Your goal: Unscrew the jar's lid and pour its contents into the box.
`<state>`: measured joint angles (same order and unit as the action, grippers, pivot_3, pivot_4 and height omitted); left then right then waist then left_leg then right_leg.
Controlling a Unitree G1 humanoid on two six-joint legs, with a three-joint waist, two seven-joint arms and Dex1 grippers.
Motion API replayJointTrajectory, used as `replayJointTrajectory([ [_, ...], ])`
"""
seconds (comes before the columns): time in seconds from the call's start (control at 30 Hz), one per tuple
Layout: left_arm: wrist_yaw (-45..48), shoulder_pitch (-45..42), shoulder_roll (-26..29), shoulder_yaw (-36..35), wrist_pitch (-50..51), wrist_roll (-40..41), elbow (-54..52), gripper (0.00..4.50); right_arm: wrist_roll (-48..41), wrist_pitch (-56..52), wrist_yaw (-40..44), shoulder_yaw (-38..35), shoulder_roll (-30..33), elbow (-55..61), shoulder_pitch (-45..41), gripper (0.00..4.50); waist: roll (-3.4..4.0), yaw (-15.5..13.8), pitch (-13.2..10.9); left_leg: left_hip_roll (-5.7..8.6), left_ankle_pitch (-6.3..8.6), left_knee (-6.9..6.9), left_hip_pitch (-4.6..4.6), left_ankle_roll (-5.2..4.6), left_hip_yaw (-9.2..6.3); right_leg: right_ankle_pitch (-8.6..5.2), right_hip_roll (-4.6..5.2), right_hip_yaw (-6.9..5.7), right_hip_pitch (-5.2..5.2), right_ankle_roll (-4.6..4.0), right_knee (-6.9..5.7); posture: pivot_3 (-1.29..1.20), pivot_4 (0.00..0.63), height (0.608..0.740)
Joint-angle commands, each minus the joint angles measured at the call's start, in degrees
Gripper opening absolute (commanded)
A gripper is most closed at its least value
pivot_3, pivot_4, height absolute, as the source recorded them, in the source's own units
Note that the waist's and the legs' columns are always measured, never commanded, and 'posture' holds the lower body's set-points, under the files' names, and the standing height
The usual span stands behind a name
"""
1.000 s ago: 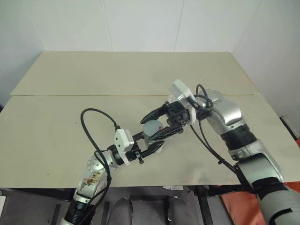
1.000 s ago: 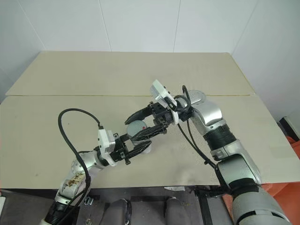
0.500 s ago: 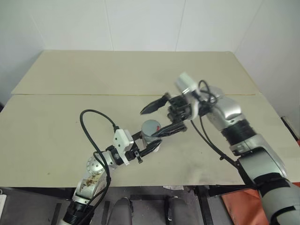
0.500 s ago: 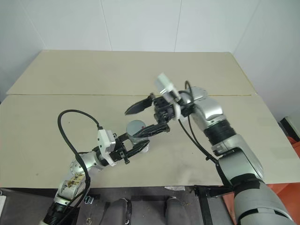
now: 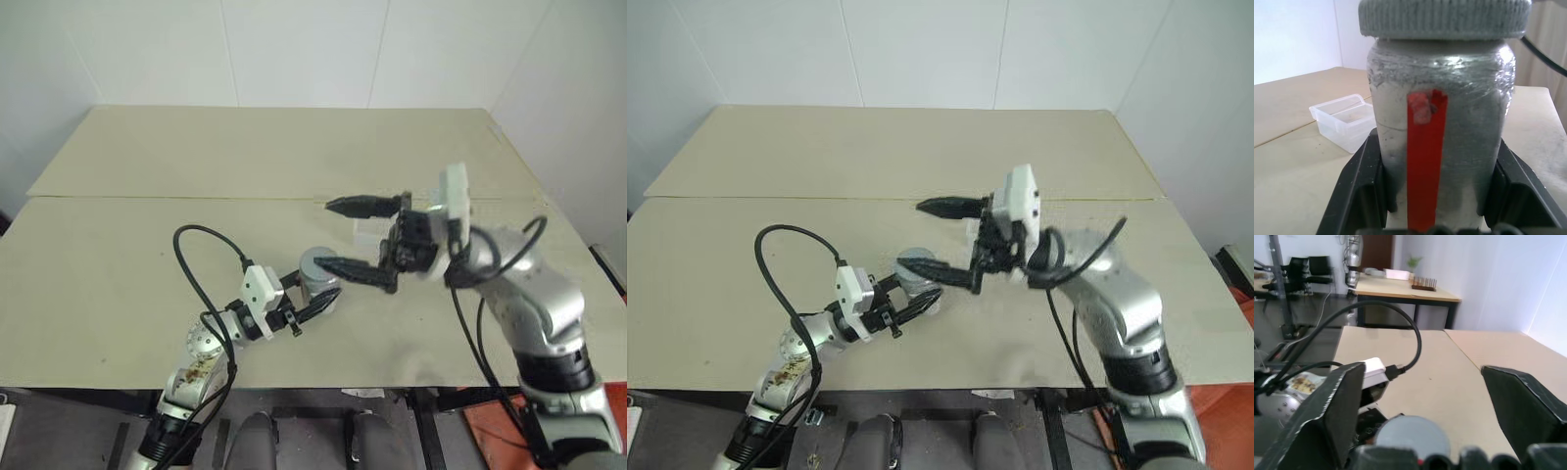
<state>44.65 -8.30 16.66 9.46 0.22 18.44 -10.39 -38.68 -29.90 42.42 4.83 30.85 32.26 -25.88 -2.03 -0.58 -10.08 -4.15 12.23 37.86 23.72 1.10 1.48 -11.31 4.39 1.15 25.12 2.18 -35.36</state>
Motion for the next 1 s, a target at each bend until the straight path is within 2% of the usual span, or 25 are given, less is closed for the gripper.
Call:
replayJointTrajectory([
  [0.03,0.30,-1.04,-0.11,-0.31,-0.87,0.36,-0.57,2.01,1.97,-3.39,-7.65,0.58,-0.96,6.63,2.33,4.44,0.00,0.00,0.00,0.02,0.00,0.02,0.01,0.00,0.00,0.00,0.01,0.01,0.00,0.00,0.00,0.00,0.150,0.740],
  [0.13,0.68,-1.57,0.00,-0.48,-0.71,0.52,-0.11,2.01,4.65,-4.23,-9.62,2.39,-1.12,7.45,2.87,4.44,0.00,0.09,0.00,0.04,-0.01,0.03,-0.01,-0.01,0.00,-0.13,0.00,0.07,0.00,-0.24,0.08,0.00,0.150,0.740],
  [0.43,0.90,-1.44,-0.01,-0.63,-1.03,0.24,-0.10,2.01,12.84,-2.78,-12.70,8.13,-4.26,5.37,1.20,4.44,0.00,0.34,0.00,0.04,-0.04,0.03,-0.10,-0.07,-0.01,-0.13,-0.05,0.14,-0.03,-0.26,0.04,0.00,0.150,0.740],
  [0.67,-0.05,-1.07,-0.56,-0.40,-1.14,-0.19,-0.70,2.01,15.56,-2.72,-12.51,9.52,-6.82,3.60,0.57,4.44,0.00,0.39,0.00,0.05,-0.04,0.03,-0.05,-0.07,-0.01,-0.10,-0.04,0.14,-0.03,-0.21,0.09,0.00,0.150,0.740],
  [1.0,0.01,-0.71,-0.36,-0.94,-1.19,0.40,-0.60,2.01,17.34,-2.57,-12.22,6.28,-5.94,2.96,2.72,4.44,0.00,0.54,0.00,0.05,-0.04,0.03,-0.05,-0.07,-0.01,-0.10,-0.04,0.14,-0.03,-0.23,0.08,0.00,0.150,0.740],
])
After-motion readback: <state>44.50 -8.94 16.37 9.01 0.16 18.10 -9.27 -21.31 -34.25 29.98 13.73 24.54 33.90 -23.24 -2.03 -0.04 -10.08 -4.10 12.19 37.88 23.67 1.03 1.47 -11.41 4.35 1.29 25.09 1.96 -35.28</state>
